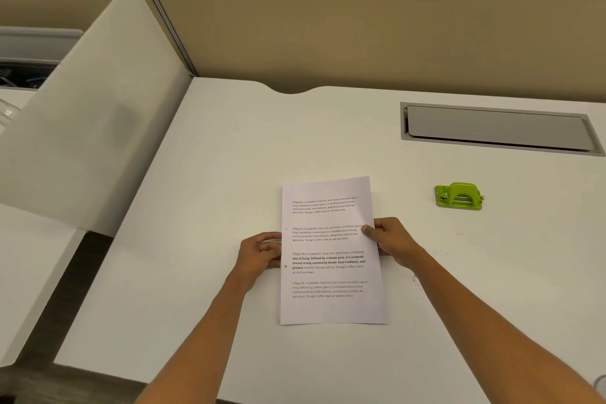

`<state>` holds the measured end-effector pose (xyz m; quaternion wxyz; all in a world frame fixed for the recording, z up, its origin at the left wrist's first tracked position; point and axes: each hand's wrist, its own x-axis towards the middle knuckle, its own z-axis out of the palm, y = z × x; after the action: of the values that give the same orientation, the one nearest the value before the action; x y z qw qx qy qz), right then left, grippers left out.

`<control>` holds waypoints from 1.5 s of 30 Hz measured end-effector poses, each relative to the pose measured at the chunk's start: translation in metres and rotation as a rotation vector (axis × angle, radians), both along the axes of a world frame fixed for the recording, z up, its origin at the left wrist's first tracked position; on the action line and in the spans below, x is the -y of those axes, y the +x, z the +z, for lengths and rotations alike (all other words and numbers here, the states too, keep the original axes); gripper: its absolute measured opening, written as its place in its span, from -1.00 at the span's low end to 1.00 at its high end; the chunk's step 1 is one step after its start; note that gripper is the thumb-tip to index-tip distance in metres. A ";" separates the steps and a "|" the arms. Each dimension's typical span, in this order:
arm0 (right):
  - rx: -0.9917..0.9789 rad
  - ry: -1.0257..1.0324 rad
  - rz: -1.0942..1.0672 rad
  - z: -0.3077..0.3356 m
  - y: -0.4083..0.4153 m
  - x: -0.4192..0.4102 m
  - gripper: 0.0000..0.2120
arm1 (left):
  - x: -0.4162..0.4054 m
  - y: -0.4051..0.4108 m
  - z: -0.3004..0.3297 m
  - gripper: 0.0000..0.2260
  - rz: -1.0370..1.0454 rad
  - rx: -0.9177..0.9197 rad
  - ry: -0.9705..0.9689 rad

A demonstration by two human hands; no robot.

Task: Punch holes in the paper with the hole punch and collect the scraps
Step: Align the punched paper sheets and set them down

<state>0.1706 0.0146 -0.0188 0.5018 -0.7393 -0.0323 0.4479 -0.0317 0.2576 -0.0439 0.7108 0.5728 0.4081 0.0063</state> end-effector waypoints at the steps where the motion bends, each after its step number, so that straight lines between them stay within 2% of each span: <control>1: 0.004 -0.003 -0.002 0.001 0.000 0.000 -0.77 | 0.000 0.000 0.000 -0.74 -0.001 0.002 0.000; 30: 0.019 -0.088 -0.075 0.006 -0.011 -0.005 -0.73 | 0.000 0.001 0.004 -0.73 -0.014 -0.011 -0.005; 45: 0.027 -0.052 -0.038 0.007 -0.009 -0.001 -0.75 | 0.000 0.001 0.004 -0.75 -0.020 -0.003 -0.009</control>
<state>0.1621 0.0156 -0.0118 0.4903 -0.7586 -0.0132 0.4290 -0.0304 0.2577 -0.0403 0.7127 0.5737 0.4036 -0.0034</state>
